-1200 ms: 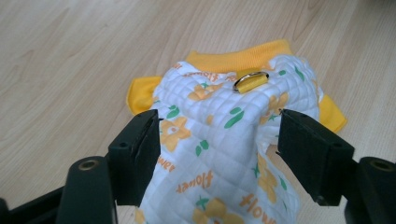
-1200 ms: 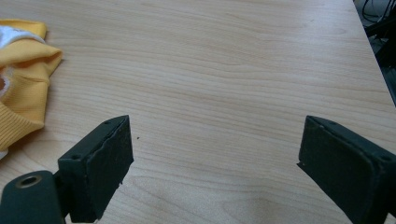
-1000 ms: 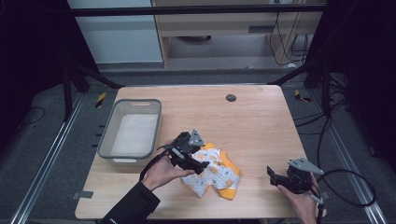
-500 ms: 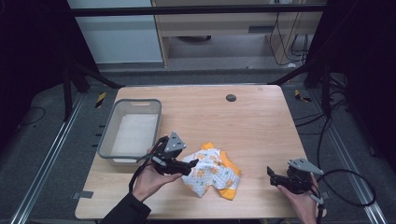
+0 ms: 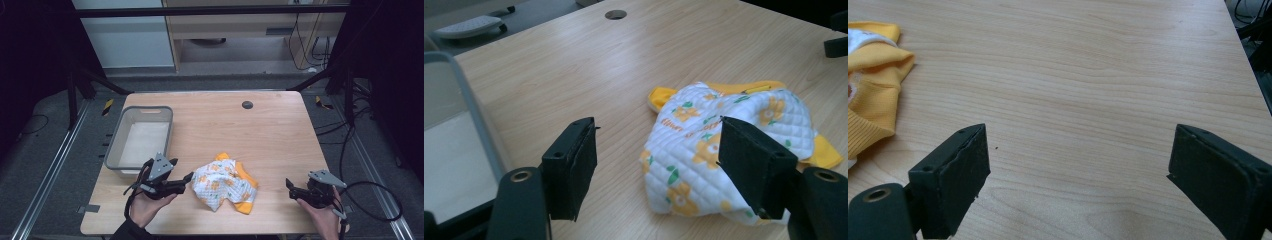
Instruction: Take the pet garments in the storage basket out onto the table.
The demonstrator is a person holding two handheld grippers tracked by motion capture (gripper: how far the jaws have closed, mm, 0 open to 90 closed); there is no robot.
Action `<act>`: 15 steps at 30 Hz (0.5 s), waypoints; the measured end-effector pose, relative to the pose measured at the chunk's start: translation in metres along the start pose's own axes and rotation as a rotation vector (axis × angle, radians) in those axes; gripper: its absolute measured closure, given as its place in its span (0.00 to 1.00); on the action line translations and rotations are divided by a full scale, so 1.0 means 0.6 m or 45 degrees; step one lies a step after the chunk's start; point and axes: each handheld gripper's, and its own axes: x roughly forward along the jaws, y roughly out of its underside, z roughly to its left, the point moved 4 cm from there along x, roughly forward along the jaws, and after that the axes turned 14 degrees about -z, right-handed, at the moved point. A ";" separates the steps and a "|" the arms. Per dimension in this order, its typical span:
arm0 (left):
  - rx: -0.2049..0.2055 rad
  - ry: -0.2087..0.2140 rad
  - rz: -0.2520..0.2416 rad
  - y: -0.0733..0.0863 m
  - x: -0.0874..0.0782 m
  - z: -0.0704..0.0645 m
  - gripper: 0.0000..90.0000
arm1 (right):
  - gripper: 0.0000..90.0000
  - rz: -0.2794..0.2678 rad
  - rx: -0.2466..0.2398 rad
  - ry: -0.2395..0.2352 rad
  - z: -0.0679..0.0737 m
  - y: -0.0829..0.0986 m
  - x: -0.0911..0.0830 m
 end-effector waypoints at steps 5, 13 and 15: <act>-0.024 -0.050 -0.011 0.022 -0.018 0.016 0.36 | 0.10 0.001 0.001 -0.007 0.002 0.000 0.000; -0.084 -0.093 -0.051 0.038 -0.050 0.038 0.37 | 0.10 0.005 0.004 -0.004 0.001 0.003 0.000; -0.092 -0.102 -0.063 0.043 -0.058 0.043 0.37 | 0.10 0.006 0.009 -0.005 0.001 0.004 0.000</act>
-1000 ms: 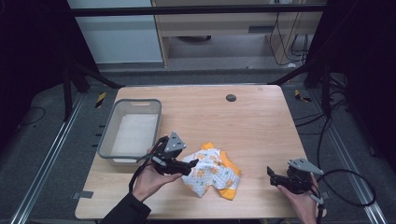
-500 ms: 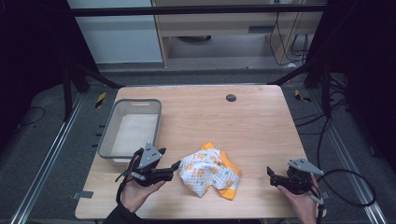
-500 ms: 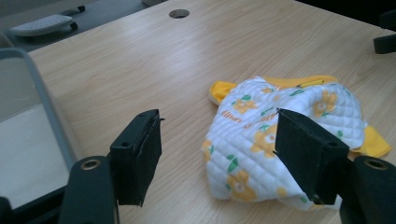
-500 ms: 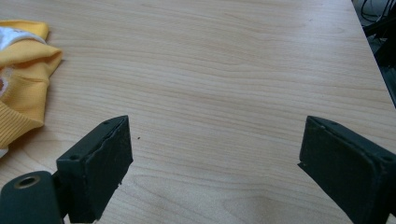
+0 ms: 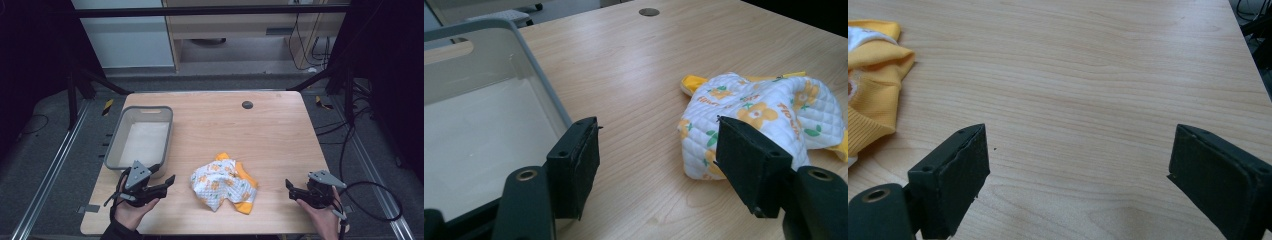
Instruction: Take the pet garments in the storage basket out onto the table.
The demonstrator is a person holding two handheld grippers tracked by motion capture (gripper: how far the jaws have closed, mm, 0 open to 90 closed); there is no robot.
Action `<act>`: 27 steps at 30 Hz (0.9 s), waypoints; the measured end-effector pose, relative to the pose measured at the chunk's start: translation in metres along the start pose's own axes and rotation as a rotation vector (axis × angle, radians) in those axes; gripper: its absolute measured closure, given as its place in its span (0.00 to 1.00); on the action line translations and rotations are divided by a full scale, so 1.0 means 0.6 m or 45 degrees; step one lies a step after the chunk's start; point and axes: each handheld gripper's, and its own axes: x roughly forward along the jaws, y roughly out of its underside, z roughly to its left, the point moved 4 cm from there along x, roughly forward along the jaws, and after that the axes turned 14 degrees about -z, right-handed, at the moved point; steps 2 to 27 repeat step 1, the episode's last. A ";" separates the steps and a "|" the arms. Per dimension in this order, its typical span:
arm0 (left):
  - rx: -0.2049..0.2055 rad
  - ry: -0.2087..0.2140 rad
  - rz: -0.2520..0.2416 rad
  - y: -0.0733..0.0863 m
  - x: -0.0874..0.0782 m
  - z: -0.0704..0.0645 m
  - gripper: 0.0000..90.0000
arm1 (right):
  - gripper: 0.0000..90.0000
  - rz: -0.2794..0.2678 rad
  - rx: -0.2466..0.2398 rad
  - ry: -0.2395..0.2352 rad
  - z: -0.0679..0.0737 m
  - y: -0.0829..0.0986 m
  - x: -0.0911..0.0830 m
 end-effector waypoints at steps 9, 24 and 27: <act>-0.004 -0.003 -0.001 0.003 -0.003 0.002 0.37 | 0.10 0.002 -0.003 0.001 0.000 0.001 0.000; -0.004 -0.003 -0.001 0.003 -0.003 0.002 0.37 | 0.10 0.002 -0.003 0.001 0.000 0.001 0.000; -0.004 -0.003 -0.001 0.003 -0.003 0.002 0.37 | 0.10 0.002 -0.003 0.001 0.000 0.001 0.000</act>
